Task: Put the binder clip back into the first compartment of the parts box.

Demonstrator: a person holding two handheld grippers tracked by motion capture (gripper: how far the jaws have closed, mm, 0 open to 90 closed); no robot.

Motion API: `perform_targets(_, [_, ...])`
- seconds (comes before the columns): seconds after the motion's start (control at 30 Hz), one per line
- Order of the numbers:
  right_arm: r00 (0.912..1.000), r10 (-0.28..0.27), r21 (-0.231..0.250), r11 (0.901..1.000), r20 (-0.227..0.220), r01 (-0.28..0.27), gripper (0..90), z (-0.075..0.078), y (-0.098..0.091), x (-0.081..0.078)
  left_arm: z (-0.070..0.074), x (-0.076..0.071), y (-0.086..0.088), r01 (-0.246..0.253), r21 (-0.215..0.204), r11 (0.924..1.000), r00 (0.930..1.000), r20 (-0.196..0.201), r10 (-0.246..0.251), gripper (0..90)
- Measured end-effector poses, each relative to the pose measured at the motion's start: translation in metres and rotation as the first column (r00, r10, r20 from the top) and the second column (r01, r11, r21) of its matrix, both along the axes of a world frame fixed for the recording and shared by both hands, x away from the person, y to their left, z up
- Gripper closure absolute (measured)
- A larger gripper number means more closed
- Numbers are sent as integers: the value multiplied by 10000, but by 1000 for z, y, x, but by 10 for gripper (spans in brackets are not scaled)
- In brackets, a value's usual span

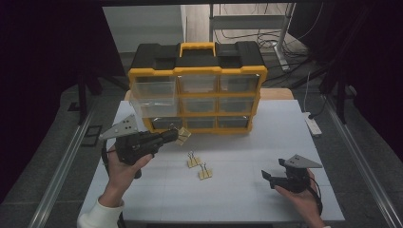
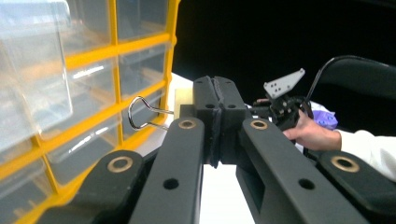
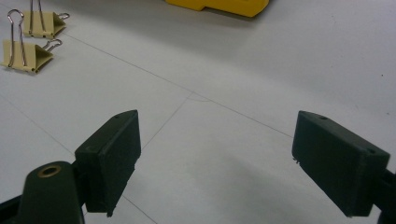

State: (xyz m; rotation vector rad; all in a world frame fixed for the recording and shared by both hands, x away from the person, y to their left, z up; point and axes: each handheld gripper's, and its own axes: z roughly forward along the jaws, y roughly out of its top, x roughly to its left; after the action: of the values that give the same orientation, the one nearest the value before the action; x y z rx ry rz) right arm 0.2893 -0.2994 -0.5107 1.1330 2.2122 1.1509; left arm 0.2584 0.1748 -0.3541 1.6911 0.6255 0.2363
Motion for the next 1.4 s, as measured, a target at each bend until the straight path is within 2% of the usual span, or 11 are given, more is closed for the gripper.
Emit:
perform_targets(0.4, [10000,3,23,10000,-11,-3,158,0,0,0,20,5,0,-102,-188,9998,9997,199,105,892])
perform_targets(0.67, [10000,-14,41,10000,-31,14,158,0,0,-1,28,12,2,16,-394,9992,9999,118,-11,892])
perform_targets(1.4, [10000,-6,27,10000,-11,6,158,0,0,0,53,18,13,-261,-604,9978,9977,606,297,892])
